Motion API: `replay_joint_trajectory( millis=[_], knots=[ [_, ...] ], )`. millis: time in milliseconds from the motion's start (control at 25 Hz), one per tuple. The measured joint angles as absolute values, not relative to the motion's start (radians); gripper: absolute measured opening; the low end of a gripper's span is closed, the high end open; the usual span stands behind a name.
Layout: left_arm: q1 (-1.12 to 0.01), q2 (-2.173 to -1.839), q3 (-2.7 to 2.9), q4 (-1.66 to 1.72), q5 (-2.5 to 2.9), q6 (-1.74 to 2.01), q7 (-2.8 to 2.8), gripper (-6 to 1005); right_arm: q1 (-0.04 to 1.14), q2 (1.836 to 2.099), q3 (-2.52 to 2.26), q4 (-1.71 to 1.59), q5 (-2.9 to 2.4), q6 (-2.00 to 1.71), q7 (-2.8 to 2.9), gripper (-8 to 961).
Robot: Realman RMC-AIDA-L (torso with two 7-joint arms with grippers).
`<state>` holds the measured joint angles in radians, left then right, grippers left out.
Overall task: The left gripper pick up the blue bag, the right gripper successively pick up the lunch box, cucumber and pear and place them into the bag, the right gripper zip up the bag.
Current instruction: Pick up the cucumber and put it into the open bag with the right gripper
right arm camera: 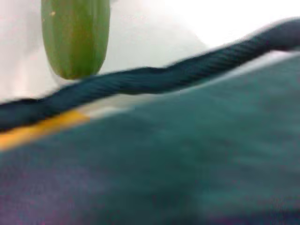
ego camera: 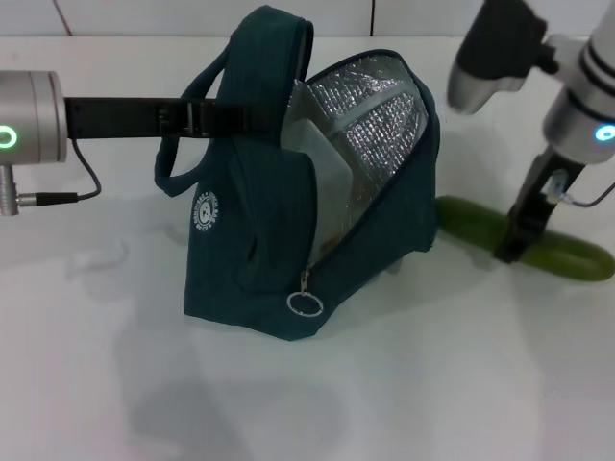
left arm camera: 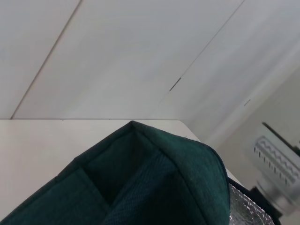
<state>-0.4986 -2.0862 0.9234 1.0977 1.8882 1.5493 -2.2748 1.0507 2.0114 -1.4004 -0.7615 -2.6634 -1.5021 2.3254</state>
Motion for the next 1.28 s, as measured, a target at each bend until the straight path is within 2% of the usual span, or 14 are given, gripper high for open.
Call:
replay_joint_trajectory(
  millis=[160,480,720,920,1120,1280],
  knots=[
    [-0.499,-2.086,0.923,1.097,1.880,1.549,-2.274,40,1.035,2.007,-1.280,-0.791,-2.755,-1.513,2.326,573],
    [-0.491,-2.085,0.923,1.097,1.865,1.549,-2.264,39,1.008,1.959,-1.013,-1.027,-2.788,-1.603,2.326,574],
    [-0.492,-2.084,0.923,1.080,1.870,1.549,-2.262,39,1.007,1.952,-0.927,-1.168,-2.639,-1.604,2.319,574],
    [-0.500,-2.081,0.923,1.057,1.871,1.549,-2.255,39,0.978,1.971,-0.934,-1.285,-2.400,-1.572,2.286,572],
    [-0.500,-2.081,0.923,1.055,1.872,1.546,-2.246,39,0.907,2.013,-0.944,-1.311,-2.153,-1.488,2.129,573],
    [-0.501,-2.081,0.922,1.049,1.871,1.538,-2.246,39,0.819,2.015,-1.015,-1.282,-1.947,-1.413,2.009,573]
  ],
)
